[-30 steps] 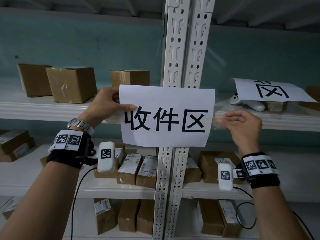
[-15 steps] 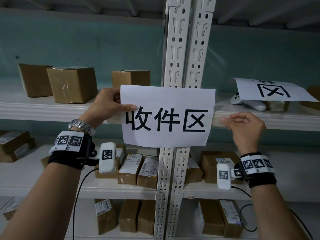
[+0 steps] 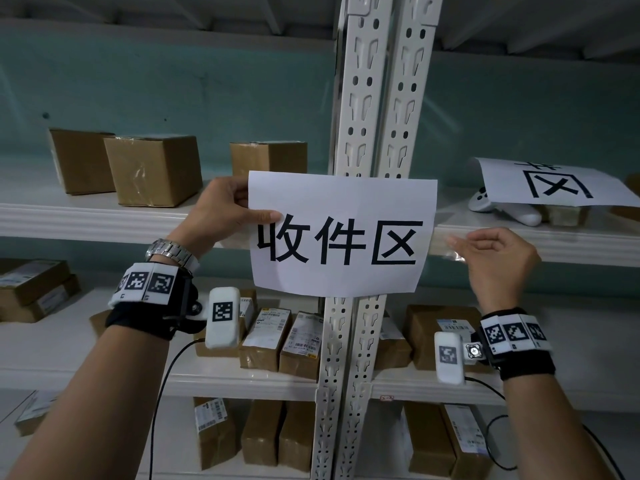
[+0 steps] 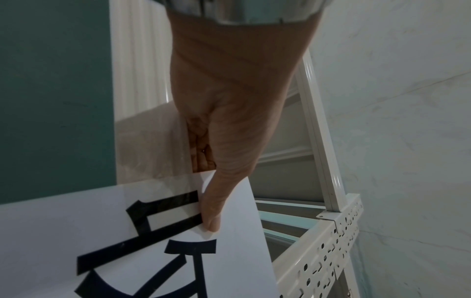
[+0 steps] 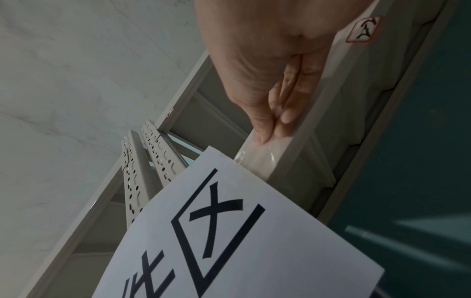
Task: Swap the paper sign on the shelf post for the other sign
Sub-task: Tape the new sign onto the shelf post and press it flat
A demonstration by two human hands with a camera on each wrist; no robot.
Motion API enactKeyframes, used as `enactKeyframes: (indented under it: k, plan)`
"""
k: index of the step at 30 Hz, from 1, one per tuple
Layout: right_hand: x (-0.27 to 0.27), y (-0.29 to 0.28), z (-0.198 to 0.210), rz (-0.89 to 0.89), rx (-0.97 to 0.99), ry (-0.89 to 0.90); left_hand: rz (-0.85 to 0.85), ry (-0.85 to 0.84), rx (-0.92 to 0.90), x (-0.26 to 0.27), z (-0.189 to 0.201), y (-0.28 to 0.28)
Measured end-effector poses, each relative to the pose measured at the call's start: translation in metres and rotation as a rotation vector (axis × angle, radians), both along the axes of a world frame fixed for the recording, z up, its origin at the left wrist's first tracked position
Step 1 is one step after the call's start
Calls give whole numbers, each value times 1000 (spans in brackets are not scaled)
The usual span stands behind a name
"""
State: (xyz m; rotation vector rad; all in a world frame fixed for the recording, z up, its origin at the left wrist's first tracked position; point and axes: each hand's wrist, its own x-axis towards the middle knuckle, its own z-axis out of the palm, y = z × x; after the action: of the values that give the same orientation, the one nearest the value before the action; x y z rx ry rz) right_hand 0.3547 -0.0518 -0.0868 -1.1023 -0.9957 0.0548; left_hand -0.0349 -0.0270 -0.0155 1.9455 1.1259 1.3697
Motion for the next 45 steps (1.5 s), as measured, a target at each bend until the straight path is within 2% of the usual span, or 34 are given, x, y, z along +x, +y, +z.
enactKeyframes:
  k: [16, 22, 27, 34, 45]
  plan:
    - [29, -7, -10, -35, 25, 49, 5, 55, -20, 1, 3, -3]
    - [16, -3, -9, -32, -9, -46, 0, 56, -12, 2, 3, -3]
    - [16, -1, -10, -122, -63, -114, -7, 56, -11, 1, 2, -4]
    - [21, -5, -15, -163, -46, -90, 5, 68, -7, -1, 1, 0]
    - [20, -3, -14, -174, -123, -109, 29, 70, -13, 0, 3, -2]
